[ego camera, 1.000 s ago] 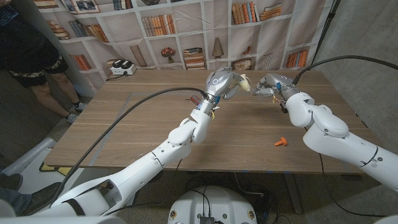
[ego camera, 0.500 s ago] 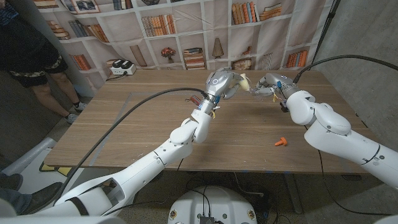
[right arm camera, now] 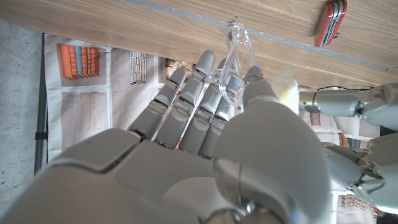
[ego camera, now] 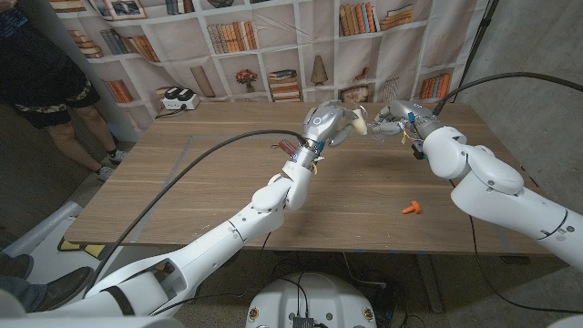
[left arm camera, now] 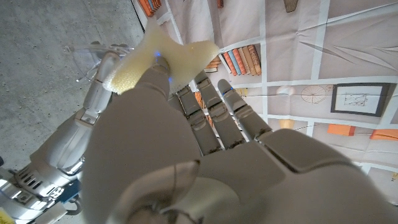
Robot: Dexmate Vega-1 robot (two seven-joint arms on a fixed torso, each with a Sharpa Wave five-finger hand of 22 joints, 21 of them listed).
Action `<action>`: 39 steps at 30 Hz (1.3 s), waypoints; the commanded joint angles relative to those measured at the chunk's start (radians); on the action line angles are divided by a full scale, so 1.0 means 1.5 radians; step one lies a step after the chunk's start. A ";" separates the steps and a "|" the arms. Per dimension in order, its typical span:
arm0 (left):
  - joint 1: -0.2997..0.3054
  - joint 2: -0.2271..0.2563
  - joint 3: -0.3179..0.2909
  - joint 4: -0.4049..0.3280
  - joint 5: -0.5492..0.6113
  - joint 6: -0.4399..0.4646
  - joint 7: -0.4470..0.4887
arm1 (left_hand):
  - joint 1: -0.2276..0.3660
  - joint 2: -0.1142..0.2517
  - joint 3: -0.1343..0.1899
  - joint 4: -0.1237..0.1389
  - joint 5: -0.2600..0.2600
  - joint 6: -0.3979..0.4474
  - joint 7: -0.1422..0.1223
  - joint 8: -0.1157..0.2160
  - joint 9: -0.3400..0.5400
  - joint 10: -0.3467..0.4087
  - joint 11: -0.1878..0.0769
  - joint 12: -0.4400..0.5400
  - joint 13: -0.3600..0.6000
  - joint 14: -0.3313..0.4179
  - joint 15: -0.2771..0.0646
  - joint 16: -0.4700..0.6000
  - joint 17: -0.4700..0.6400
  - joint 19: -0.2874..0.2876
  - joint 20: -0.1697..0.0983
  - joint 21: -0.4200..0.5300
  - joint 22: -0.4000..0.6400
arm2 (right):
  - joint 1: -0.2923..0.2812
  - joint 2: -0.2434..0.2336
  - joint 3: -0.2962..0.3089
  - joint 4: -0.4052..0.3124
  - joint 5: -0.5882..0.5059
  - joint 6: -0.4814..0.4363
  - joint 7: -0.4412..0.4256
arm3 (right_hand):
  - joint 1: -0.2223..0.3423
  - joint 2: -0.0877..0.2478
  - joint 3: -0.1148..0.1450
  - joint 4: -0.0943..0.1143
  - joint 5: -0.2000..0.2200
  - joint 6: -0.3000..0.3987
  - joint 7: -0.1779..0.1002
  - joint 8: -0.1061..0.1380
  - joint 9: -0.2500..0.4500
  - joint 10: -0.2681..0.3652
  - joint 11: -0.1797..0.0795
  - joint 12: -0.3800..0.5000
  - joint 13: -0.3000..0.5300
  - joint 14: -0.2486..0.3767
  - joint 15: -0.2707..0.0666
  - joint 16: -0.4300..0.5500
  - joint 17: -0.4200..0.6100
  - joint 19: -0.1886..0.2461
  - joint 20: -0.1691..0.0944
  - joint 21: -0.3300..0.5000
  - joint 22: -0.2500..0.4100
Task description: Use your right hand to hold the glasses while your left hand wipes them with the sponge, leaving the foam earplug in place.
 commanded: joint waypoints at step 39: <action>-0.021 -0.030 0.003 0.025 -0.036 -0.019 0.035 | -0.002 -0.001 0.028 0.017 0.004 0.020 0.012 0.004 0.003 0.006 -0.001 0.002 0.003 -0.004 -0.056 0.001 0.002 -0.002 -0.047 -0.002 -0.001 | -0.032 0.011 0.033 -0.005 0.054 -0.003 0.008 | 0.003 0.003 0.011 -0.004 0.003 0.072 -0.062 0.003 0.001 0.039 -0.023 0.001 0.002 0.013 -0.009 -0.004 -0.001 0.007 0.005 0.004 0.004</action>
